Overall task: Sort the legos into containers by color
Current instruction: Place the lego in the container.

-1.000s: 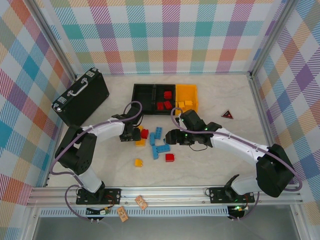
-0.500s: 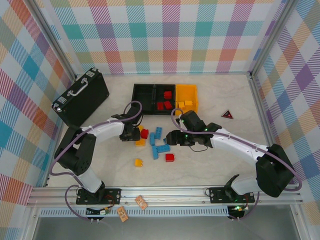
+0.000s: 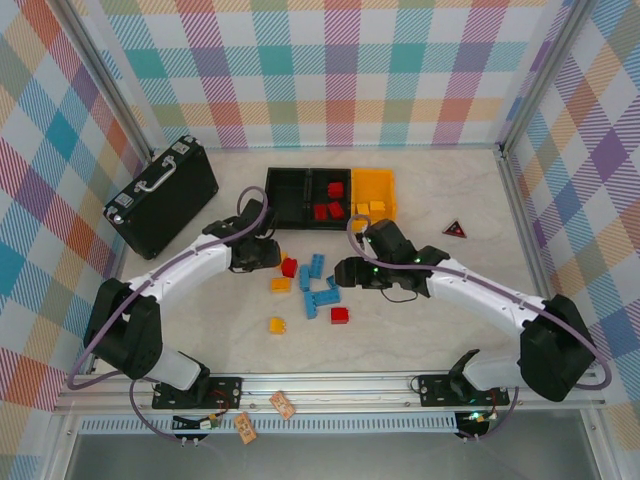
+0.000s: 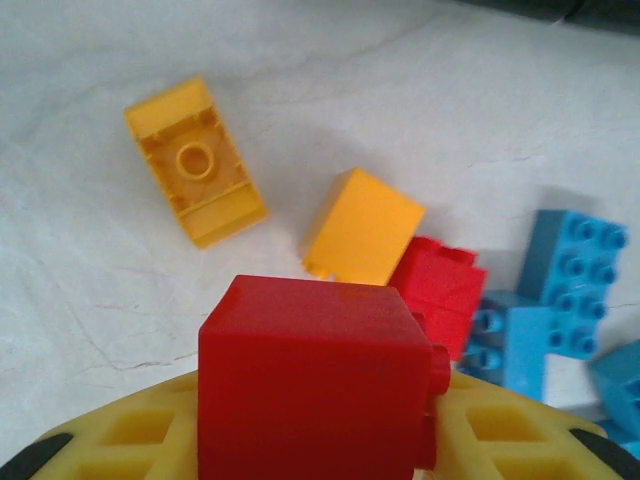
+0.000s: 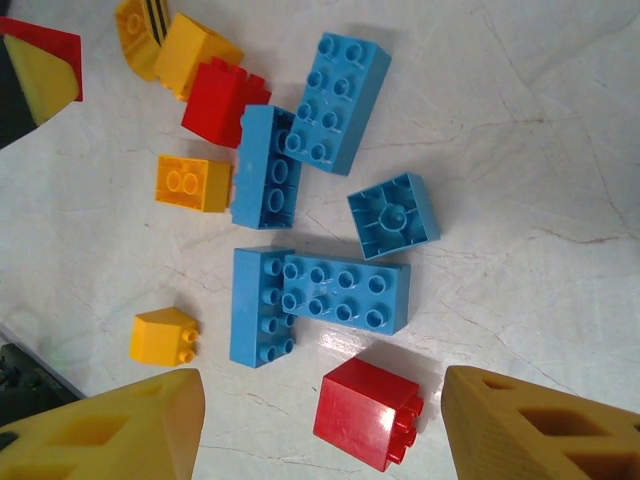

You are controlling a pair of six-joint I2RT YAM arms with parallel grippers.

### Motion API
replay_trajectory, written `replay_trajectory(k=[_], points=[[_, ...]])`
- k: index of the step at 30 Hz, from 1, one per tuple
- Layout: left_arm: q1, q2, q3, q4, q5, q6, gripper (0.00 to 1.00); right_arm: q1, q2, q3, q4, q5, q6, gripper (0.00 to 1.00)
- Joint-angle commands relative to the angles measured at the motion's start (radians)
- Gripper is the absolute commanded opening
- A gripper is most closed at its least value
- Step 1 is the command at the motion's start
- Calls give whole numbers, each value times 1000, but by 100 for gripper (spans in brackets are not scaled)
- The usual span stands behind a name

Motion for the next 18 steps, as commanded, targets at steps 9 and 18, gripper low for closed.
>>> replay_trajectory(k=[9, 18], points=[[-60, 229, 344, -14, 73, -14, 32, -71, -86, -8, -30, 48, 20, 65], [-76, 520, 698, -73, 90, 10, 32, -96, -129, -53, -34, 53, 43, 65]])
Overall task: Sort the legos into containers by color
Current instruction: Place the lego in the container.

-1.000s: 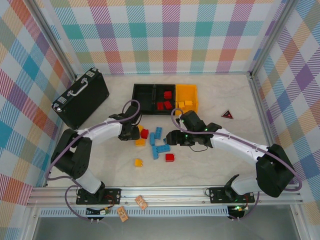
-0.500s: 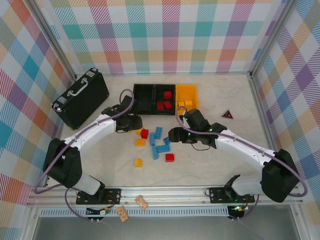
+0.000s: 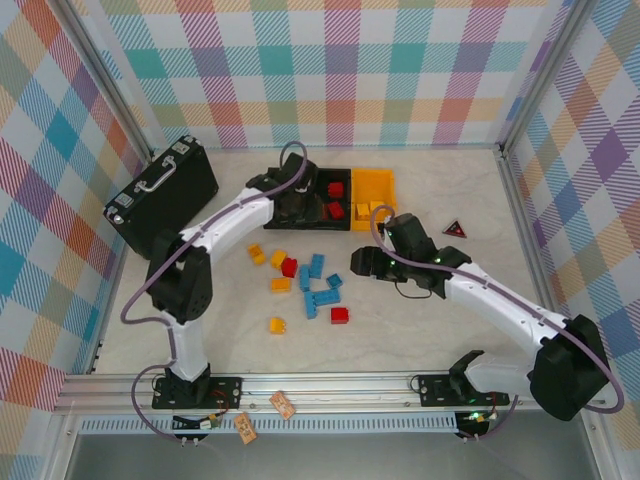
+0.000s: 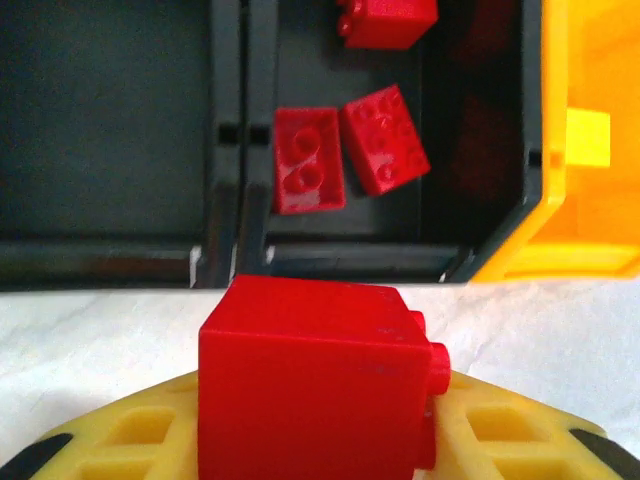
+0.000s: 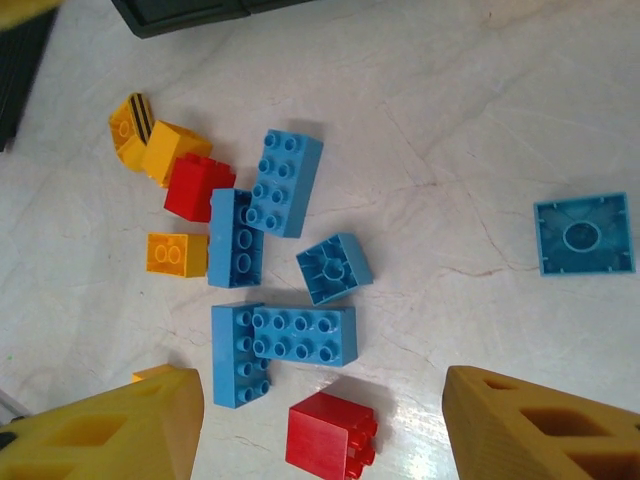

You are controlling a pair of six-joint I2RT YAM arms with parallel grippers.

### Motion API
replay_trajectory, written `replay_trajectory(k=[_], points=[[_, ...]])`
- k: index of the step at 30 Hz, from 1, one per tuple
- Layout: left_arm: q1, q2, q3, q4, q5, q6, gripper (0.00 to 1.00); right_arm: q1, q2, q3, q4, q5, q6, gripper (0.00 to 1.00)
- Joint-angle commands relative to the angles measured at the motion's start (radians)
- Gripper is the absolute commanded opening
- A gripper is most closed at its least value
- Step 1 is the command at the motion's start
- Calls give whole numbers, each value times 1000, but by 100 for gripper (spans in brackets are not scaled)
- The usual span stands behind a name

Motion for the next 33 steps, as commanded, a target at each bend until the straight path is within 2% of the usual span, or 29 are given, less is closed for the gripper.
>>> replay_trajectory(k=[1, 12, 15, 25, 30, 33], points=[[-10, 88, 140, -72, 7, 18, 32, -8, -29, -22, -20, 10, 16, 65], [-12, 446, 661, -249, -12, 75, 34, -37, -86, -56, -58, 28, 12, 65], [-12, 505, 749, -269, -22, 86, 35, -46, -99, -68, -61, 30, 14, 65], [-14, 566, 782, -263, -30, 82, 36, -74, -114, -81, -62, 20, 5, 65], [-14, 561, 782, -254, -24, 76, 51, -78, -107, -82, -56, 11, 8, 65], [-18, 539, 781, -254, -23, 76, 54, -77, -107, -87, -50, 7, 14, 65]])
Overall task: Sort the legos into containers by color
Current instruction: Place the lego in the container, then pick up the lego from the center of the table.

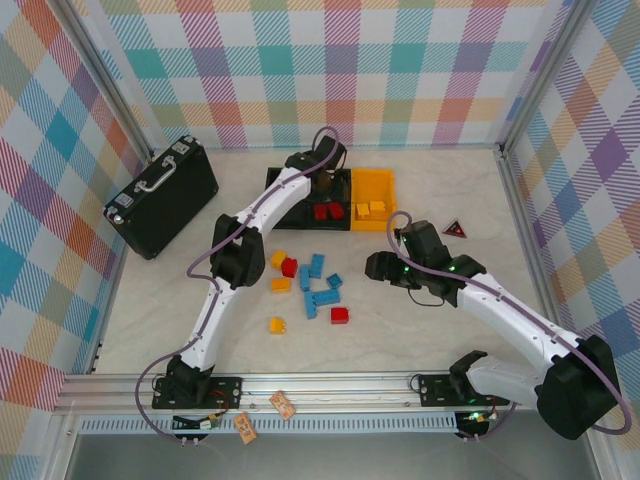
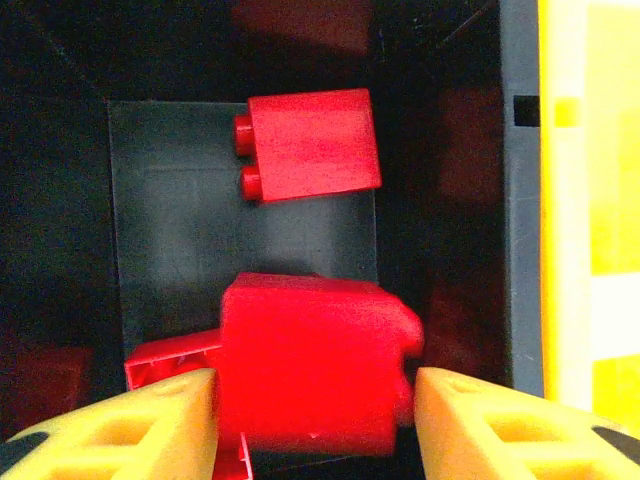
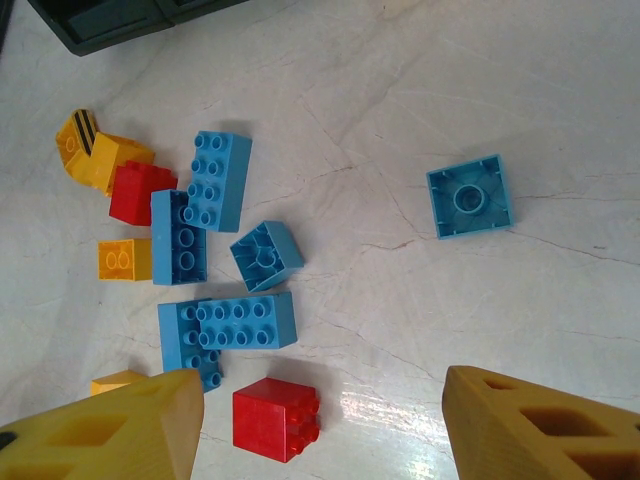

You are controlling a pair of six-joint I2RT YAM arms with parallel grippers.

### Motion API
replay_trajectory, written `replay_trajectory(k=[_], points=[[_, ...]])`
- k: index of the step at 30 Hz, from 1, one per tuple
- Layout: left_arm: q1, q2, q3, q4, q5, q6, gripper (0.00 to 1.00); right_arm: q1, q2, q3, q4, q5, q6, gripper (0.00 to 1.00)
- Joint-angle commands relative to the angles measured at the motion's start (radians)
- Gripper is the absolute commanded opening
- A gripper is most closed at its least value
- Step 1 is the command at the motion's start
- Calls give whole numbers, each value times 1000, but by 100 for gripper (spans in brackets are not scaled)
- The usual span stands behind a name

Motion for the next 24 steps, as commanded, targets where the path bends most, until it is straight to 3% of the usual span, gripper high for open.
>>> replay_trajectory(k=[1, 9, 24], points=[[-17, -33, 30, -19, -12, 8, 56, -4, -9, -17, 1, -16, 11, 65], [-52, -195, -105, 39, -13, 2, 57, -4, -1, -16, 19, -34, 13, 65], [-67, -689, -781, 220, -27, -7, 58, -5, 18, 19, -8, -54, -21, 65]])
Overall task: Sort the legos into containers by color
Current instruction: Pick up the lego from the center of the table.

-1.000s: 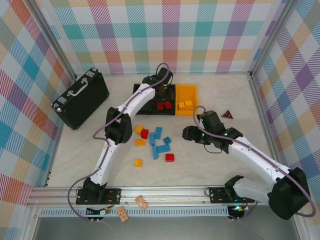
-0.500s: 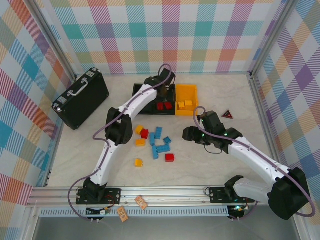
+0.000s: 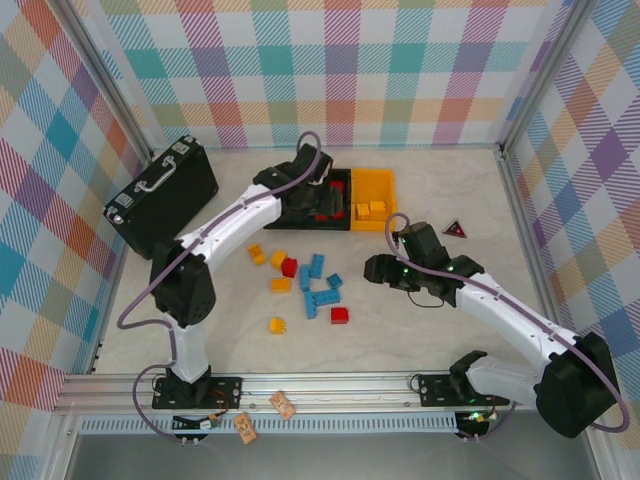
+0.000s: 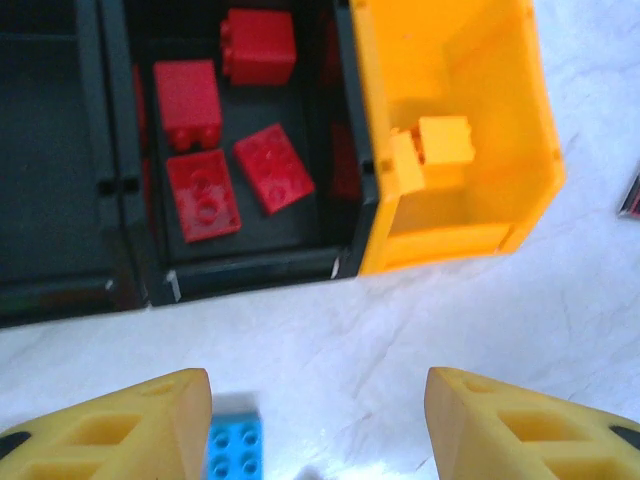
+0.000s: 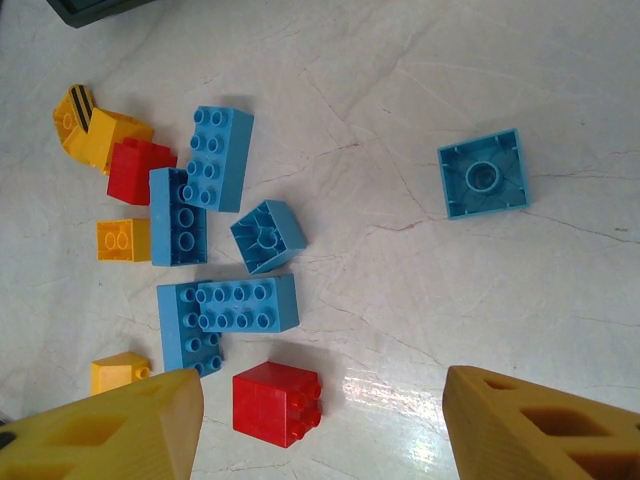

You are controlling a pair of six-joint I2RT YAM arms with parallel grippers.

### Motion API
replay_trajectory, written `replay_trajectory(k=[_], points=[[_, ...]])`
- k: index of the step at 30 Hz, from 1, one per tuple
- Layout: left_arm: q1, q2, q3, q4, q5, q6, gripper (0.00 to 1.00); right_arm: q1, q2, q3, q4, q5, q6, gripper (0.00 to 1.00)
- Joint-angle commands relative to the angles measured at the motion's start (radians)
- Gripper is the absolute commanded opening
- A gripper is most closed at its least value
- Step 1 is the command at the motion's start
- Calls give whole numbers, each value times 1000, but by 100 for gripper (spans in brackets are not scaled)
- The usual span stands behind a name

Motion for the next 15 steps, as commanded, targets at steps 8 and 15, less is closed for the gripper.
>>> replay_trajectory(k=[8, 15], points=[[2, -271, -425, 78, -25, -57, 59, -3, 38, 40, -30, -6, -16, 65], [0, -426, -662, 166, 39, -135, 59, -4, 117, 86, -72, 69, -65, 66]])
